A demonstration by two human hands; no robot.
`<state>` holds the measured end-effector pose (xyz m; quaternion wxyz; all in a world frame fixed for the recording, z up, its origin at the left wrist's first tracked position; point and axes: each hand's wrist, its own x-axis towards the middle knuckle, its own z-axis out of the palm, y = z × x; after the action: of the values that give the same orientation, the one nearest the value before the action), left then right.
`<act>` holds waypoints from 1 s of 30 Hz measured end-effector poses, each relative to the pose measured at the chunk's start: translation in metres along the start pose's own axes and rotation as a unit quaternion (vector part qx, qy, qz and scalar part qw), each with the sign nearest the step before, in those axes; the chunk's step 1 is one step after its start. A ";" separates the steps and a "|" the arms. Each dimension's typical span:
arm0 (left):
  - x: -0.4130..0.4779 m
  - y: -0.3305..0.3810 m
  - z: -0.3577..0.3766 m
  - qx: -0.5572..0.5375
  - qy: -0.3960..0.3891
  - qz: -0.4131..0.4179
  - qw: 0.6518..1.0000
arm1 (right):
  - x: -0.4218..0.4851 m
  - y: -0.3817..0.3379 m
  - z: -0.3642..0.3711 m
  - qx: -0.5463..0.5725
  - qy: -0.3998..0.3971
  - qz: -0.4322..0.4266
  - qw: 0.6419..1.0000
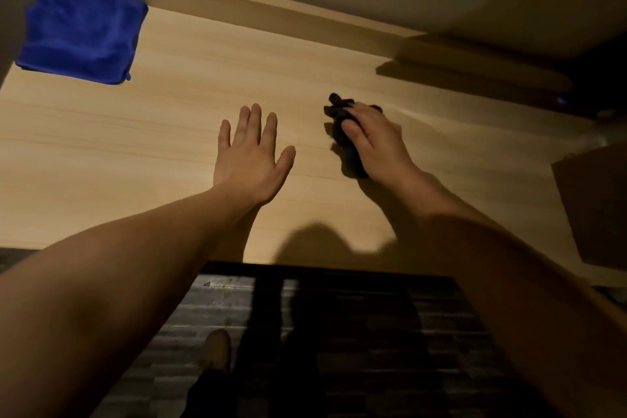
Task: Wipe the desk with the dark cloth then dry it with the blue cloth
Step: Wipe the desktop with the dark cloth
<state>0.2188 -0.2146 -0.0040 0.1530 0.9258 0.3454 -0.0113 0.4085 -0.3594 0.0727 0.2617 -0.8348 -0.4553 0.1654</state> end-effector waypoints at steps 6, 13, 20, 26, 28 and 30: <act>0.001 0.002 0.004 0.029 0.010 -0.015 0.999 | 0.112 0.055 -0.004 -0.115 -0.014 -0.042 0.992; 0.003 0.001 0.008 0.046 0.025 -0.024 0.998 | 0.153 0.082 0.007 -0.190 -0.086 -0.068 0.976; 0.003 0.001 0.008 0.051 0.026 -0.028 0.998 | 0.128 0.083 0.012 -0.243 -0.117 -0.090 0.959; 0.002 0.002 0.007 0.047 0.017 -0.024 0.998 | 0.059 0.071 0.028 -0.249 -0.113 -0.096 0.957; 0.001 0.002 0.006 0.043 0.015 -0.021 0.999 | 0.031 0.063 0.036 -0.251 -0.114 -0.098 0.956; 0.001 0.003 0.005 0.040 0.013 -0.017 0.999 | 0.002 0.054 0.043 -0.251 -0.119 -0.106 0.955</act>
<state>0.2214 -0.2176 -0.0080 0.1111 0.9253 0.3622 -0.0151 0.4236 -0.3691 0.0061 0.0035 -0.7950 -0.5956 0.1153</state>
